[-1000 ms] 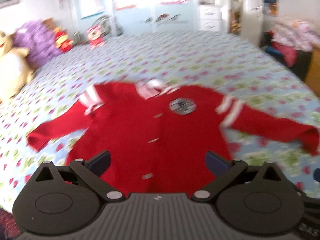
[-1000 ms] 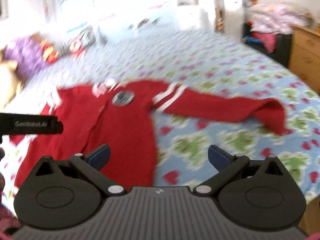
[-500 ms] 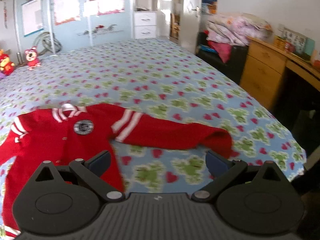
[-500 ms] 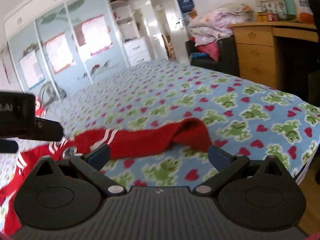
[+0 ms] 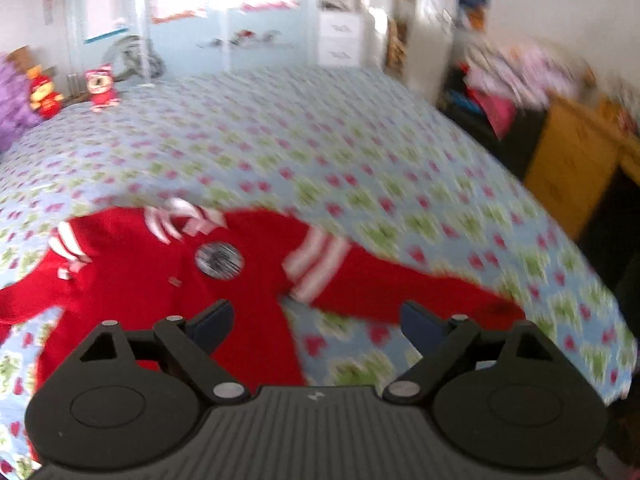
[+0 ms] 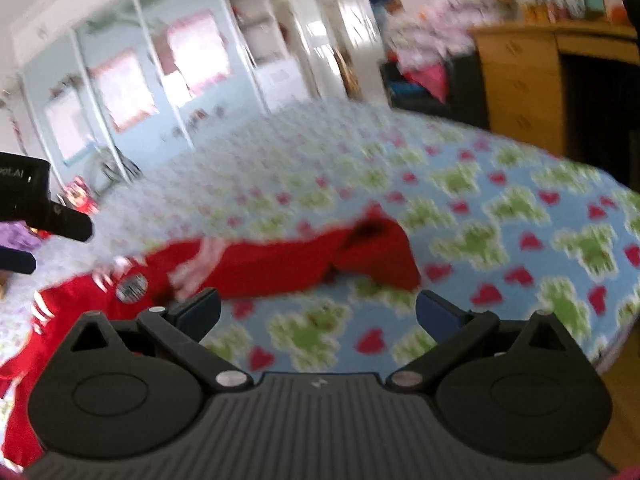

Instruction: Fold clothes

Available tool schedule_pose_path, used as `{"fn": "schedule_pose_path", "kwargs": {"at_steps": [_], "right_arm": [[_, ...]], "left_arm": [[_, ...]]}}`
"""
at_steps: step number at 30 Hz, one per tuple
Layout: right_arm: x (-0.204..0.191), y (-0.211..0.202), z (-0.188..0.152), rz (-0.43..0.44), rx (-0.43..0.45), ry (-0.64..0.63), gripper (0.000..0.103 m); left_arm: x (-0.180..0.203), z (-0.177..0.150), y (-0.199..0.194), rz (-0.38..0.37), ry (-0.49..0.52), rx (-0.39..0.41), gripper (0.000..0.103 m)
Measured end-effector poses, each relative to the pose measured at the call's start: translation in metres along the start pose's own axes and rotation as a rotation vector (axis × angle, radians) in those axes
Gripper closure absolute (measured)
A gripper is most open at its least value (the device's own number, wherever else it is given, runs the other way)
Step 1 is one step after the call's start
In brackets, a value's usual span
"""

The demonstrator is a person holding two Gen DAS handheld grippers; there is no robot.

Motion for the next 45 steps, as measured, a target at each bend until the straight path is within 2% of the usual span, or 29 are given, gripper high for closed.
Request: {"fn": "schedule_pose_path", "kwargs": {"at_steps": [3, 5, 9, 12, 15, 18, 24, 30, 33, 38, 41, 45], "right_arm": [[-0.007, -0.011, -0.003, 0.073, 0.07, 0.003, 0.002], [-0.013, -0.01, -0.008, 0.109, 0.065, 0.006, 0.002], [-0.031, -0.006, -0.019, 0.16, 0.034, -0.009, 0.002], [-0.057, -0.005, -0.023, 0.195, 0.013, -0.064, 0.002], [-0.084, -0.009, -0.026, 0.245, -0.008, -0.108, 0.002], [-0.108, -0.015, -0.03, 0.288, -0.023, -0.147, 0.002], [-0.146, -0.015, -0.042, 0.307, -0.082, -0.184, 0.002], [-0.176, 0.003, -0.06, 0.296, -0.148, -0.244, 0.002], [-0.19, 0.013, -0.07, 0.288, -0.179, -0.271, 0.002], [-0.199, 0.034, -0.086, 0.258, -0.234, -0.303, 0.002], [-0.198, 0.049, -0.088, 0.226, -0.249, -0.33, 0.002], [-0.188, 0.072, -0.079, 0.19, -0.236, -0.302, 0.002]], "left_arm": [[-0.068, 0.017, -0.017, 0.021, -0.103, 0.036, 0.009], [-0.106, 0.018, -0.031, 0.073, -0.148, 0.055, 0.008], [-0.169, -0.002, -0.039, 0.179, -0.201, 0.031, 0.007], [-0.208, -0.026, -0.03, 0.188, -0.286, -0.037, 0.007], [-0.237, -0.043, -0.031, 0.195, -0.346, -0.06, 0.007], [-0.259, -0.057, -0.033, 0.205, -0.371, -0.064, 0.007], [-0.293, -0.097, -0.016, 0.131, -0.441, -0.141, 0.007], [-0.32, -0.125, 0.002, 0.114, -0.483, -0.084, 0.007], [-0.329, -0.131, 0.017, 0.135, -0.502, -0.05, 0.007], [-0.339, -0.146, 0.061, 0.084, -0.586, -0.113, 0.008], [-0.345, -0.148, 0.075, 0.075, -0.64, -0.104, 0.008], [-0.352, -0.144, 0.096, 0.078, -0.674, -0.095, 0.008]]}}
Point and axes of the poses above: each gripper's, at about its wrist camera, not at the fingertips, and y roughly the way its jaws point, x to its right, z to its top, the point moved 2 cm from there along y, roughly the way its jaws point, and after that the axes turned 15 degrees about z, right-handed, at the moved point
